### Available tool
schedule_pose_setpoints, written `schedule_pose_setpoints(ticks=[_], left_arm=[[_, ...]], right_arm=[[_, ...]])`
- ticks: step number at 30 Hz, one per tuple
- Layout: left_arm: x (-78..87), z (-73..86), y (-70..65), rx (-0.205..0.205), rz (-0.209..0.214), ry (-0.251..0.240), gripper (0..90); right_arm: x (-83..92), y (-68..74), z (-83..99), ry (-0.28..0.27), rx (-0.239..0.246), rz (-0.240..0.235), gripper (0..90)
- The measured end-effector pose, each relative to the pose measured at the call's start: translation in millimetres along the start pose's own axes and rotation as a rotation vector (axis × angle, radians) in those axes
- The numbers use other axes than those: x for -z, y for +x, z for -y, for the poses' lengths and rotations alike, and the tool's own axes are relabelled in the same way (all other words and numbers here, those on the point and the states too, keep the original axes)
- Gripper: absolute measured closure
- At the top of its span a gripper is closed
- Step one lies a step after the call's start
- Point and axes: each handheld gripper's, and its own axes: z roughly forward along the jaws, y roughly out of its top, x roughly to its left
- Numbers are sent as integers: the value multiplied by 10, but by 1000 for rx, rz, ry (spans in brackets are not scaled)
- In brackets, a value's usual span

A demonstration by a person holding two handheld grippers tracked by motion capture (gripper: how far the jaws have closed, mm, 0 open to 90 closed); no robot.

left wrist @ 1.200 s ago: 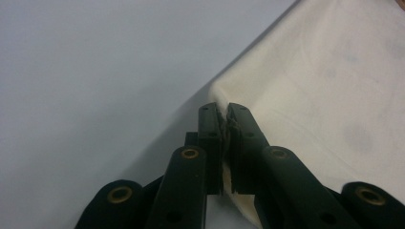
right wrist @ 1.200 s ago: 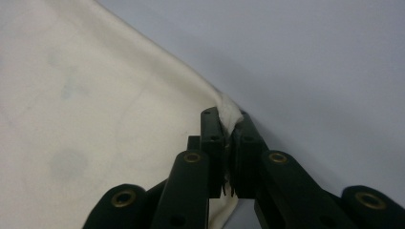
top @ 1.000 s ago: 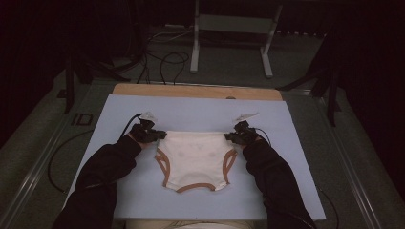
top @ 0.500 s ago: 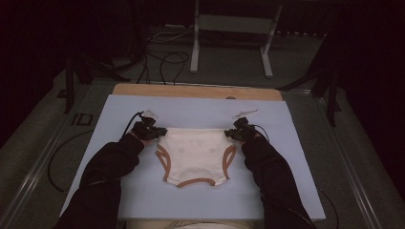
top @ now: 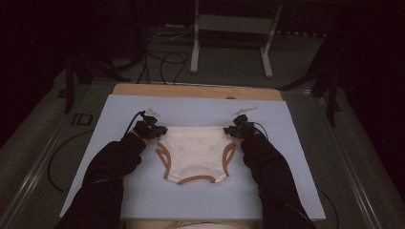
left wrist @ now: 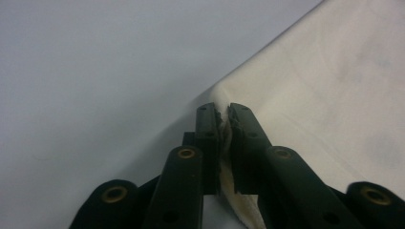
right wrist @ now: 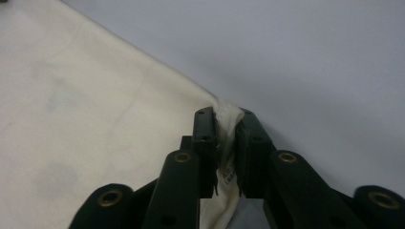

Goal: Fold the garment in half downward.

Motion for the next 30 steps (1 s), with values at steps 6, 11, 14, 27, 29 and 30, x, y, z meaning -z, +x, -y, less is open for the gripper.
schedule_pose_setpoints(ticks=[6, 11, 14, 27, 29, 30], left_arm=[[73, 6, 34, 29, -52, -47, 516], [166, 5, 45, 58, -47, -72, 341], [239, 17, 40, 69, -23, -100, 243], [477, 95, -119, 16, 58, -148, 5], [533, 115, -155, 6, 63, -168, 6], [555, 127, -176, 5, 79, -179, 6]], right_arm=[[66, -21, -20, -38, -23, 11, 556], [151, -11, -37, -57, -35, -12, 373], [208, 9, -43, -73, -47, -36, 251], [403, 170, -16, -107, -18, -91, 128], [437, 189, -12, -107, -10, -96, 124], [453, 201, -9, -107, -3, -98, 122]])
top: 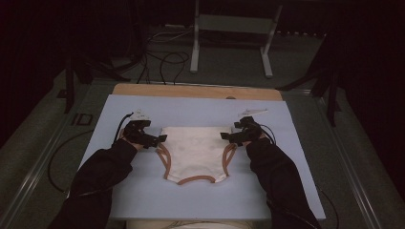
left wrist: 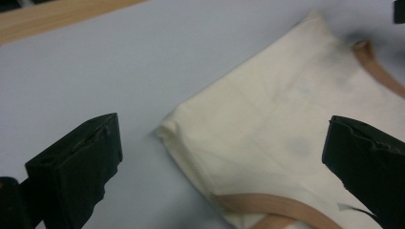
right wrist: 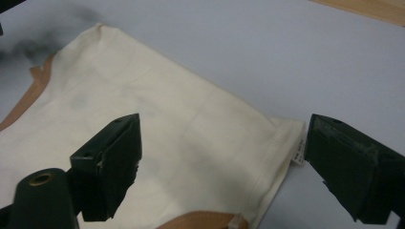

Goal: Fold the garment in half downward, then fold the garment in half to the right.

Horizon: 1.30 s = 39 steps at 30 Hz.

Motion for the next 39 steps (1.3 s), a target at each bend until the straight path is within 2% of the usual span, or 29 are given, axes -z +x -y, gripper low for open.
schedule_pose_setpoints(ticks=[5, 10, 16, 19, 23, 26, 31, 39], left_arm=[[82, 48, -131, -36, 51, -14, 2], [149, 66, -197, -35, 94, -36, 2], [229, 99, -291, -71, 104, -56, 2], [264, 149, -359, -105, 110, -60, 2], [288, 201, -416, -115, 137, -86, 2], [304, 229, -453, -133, 134, -82, 2], [322, 270, -483, -124, 143, -85, 4], [447, 194, -566, -153, 158, -87, 6]], right_arm=[[62, 82, 34, -2, 30, -10, 118], [90, 137, 62, -17, 42, -18, 106], [127, 198, 79, -47, 44, -20, 99], [150, 263, 110, -73, 52, -13, 98], [153, 287, 140, -76, 49, -25, 98], [164, 300, 143, -75, 49, -25, 98], [193, 319, 134, -74, 55, -34, 99], [236, 395, 28, -71, 85, -49, 99]])
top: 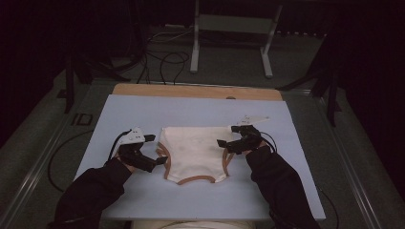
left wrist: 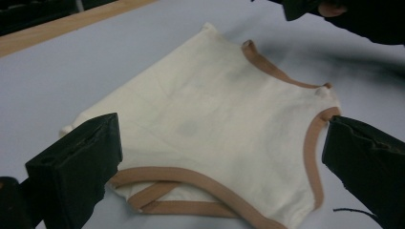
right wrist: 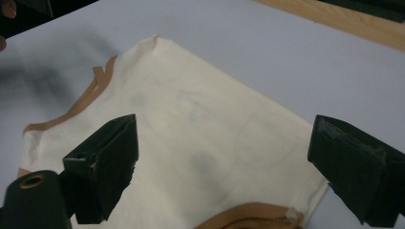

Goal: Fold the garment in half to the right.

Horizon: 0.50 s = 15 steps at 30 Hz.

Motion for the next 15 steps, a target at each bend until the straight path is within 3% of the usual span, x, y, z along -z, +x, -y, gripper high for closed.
schedule_pose_setpoints(ticks=[2, 5, 10, 13, 15], left_arm=[[19, -29, -12, 5, 10, 16, 6], [53, -59, -50, -20, -29, 18, 2], [109, -87, -98, -28, -32, 4, 0], [115, -93, -106, -12, -33, 16, 0], [106, -92, -119, -22, -39, 25, 0]], right_arm=[[1, 15, -43, -3, 4, -1, 99], [-10, 35, -118, -8, 10, -12, 99], [-70, 84, -239, 1, 21, -25, 99], [-120, 114, -316, 2, 29, -34, 99], [-155, 137, -369, 5, 36, -39, 99]])
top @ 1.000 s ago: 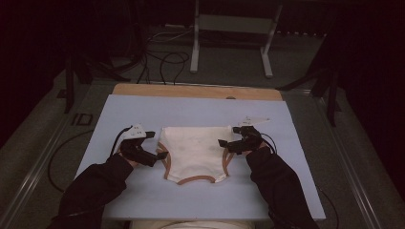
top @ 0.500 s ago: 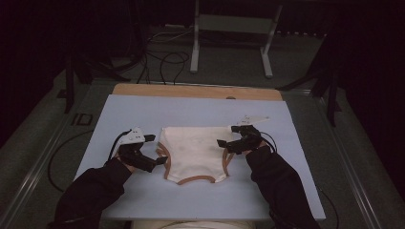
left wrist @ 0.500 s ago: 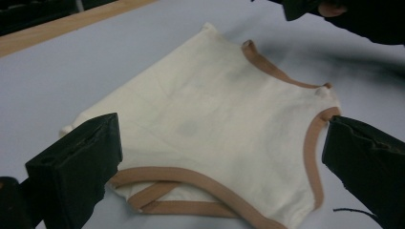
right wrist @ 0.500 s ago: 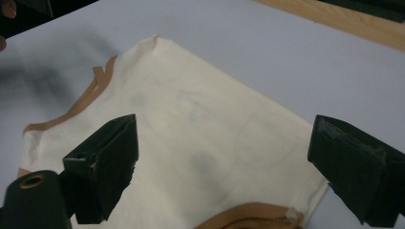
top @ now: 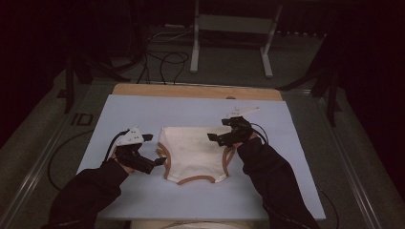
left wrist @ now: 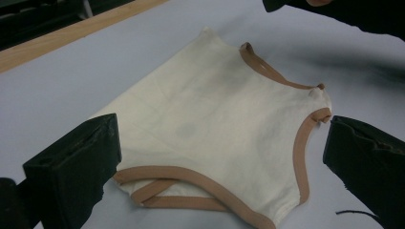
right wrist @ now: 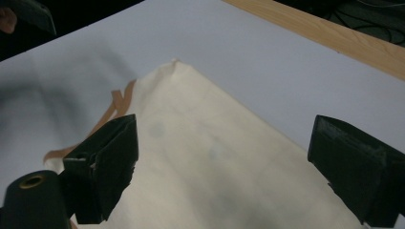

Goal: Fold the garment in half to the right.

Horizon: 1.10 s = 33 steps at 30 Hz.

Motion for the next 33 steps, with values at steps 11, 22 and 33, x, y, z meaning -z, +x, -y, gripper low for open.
schedule_pose_setpoints(ticks=[11, 22, 33], left_arm=[[-35, 5, -166, -90, 34, 6, 0], [-176, 178, -285, -138, 77, 79, 0], [-306, 290, -345, -170, 146, 128, 42]], right_arm=[[-233, 86, -203, 4, 10, -55, 96], [-521, 142, -283, 14, -3, -82, 96], [-778, 206, -324, 64, 17, -101, 96]])
